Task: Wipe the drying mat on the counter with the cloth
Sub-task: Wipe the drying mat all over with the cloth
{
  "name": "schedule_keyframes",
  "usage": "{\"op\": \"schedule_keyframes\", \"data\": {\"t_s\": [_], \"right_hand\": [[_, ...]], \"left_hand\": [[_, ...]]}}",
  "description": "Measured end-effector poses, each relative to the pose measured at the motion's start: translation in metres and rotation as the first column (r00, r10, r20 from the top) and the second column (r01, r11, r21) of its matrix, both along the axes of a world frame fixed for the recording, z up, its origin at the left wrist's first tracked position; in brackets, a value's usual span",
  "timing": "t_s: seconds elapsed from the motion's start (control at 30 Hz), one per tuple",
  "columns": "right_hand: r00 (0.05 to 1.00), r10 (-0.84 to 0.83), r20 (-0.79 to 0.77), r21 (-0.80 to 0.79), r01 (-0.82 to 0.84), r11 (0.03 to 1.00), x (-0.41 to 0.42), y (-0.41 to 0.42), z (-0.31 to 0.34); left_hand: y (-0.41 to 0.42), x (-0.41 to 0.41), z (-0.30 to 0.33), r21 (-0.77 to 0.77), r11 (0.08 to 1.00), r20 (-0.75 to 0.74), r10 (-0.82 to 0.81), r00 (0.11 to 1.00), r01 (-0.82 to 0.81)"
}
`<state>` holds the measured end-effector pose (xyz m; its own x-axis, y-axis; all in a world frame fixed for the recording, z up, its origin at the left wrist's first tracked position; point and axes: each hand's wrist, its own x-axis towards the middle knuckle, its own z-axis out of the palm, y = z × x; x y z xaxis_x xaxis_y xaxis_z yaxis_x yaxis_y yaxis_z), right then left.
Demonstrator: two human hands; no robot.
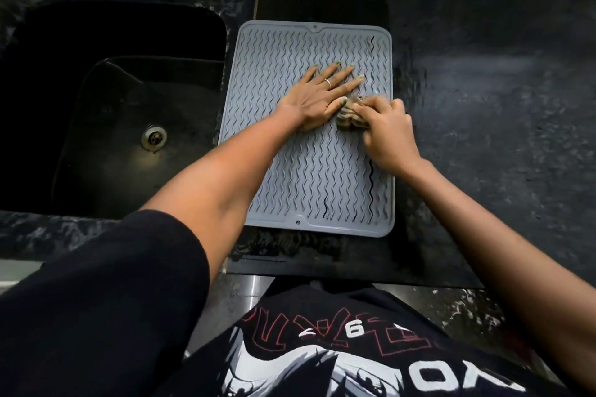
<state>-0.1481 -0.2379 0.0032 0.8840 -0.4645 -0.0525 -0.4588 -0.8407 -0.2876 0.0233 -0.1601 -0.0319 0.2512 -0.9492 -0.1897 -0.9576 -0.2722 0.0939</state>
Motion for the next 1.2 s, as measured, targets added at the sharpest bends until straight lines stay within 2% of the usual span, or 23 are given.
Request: {"op": "schedule_keyframes", "data": {"t_s": [0.07,0.23,0.37,0.43,0.5,0.53,0.6,0.67,0.77,0.87,1.1,1.17,1.2], "right_hand": [[0.999,0.04,-0.003,-0.015,-0.04,0.999,-0.013,0.012,-0.004],[0.98,0.197,0.03,0.072,-0.199,0.977,-0.093,0.065,0.0],[0.96,0.277,-0.024,0.214,-0.266,0.94,-0.122,0.085,0.016],[0.986,0.164,-0.005,0.383,-0.15,0.911,-0.109,0.071,0.026],[0.985,-0.104,0.141,0.542,0.011,0.841,-0.082,0.052,0.039],[0.95,-0.194,0.244,0.531,0.037,0.847,-0.064,0.041,0.044],[0.918,-0.174,0.356,0.392,0.022,0.92,-0.024,0.02,0.044],[0.962,-0.094,0.255,0.251,0.028,0.968,0.014,0.004,0.033],[1.0,-0.004,-0.018,0.076,0.005,0.997,0.039,0.003,0.004],[0.997,0.065,-0.032,-0.064,-0.067,0.996,0.017,0.026,-0.008],[0.947,0.323,0.002,-0.012,-0.322,0.947,-0.103,0.101,0.001],[0.928,0.371,-0.014,0.101,-0.368,0.924,-0.11,0.098,0.008],[0.933,0.361,-0.011,0.219,-0.35,0.911,-0.105,0.091,0.013]], "left_hand": [[0.0,0.0,-0.002,-0.013,1.0,-0.01,0.012,1.0,-0.012],[0.0,0.001,-0.005,-0.036,0.999,-0.038,0.018,0.999,-0.02],[0.002,0.001,-0.005,-0.044,0.999,-0.04,0.011,0.999,-0.013],[0.003,-0.002,-0.005,-0.057,0.998,-0.028,0.021,0.999,-0.022],[0.006,-0.003,-0.004,-0.12,0.983,-0.041,0.132,0.99,-0.137],[0.009,-0.002,-0.004,-0.152,0.962,-0.07,0.219,0.973,-0.228],[0.013,0.001,-0.003,-0.16,0.919,-0.143,0.339,0.93,-0.359],[0.015,0.003,-0.004,-0.116,0.923,-0.147,0.349,0.926,-0.366],[0.015,0.005,-0.006,-0.082,0.931,-0.12,0.344,0.931,-0.355],[0.014,0.005,-0.008,-0.098,0.926,-0.119,0.352,0.929,-0.363],[0.015,0.006,-0.01,-0.115,0.926,-0.121,0.347,0.93,-0.36],[0.015,0.006,-0.01,-0.12,0.924,-0.113,0.351,0.93,-0.363],[0.015,0.005,-0.01,-0.125,0.923,-0.11,0.351,0.93,-0.363]]}}
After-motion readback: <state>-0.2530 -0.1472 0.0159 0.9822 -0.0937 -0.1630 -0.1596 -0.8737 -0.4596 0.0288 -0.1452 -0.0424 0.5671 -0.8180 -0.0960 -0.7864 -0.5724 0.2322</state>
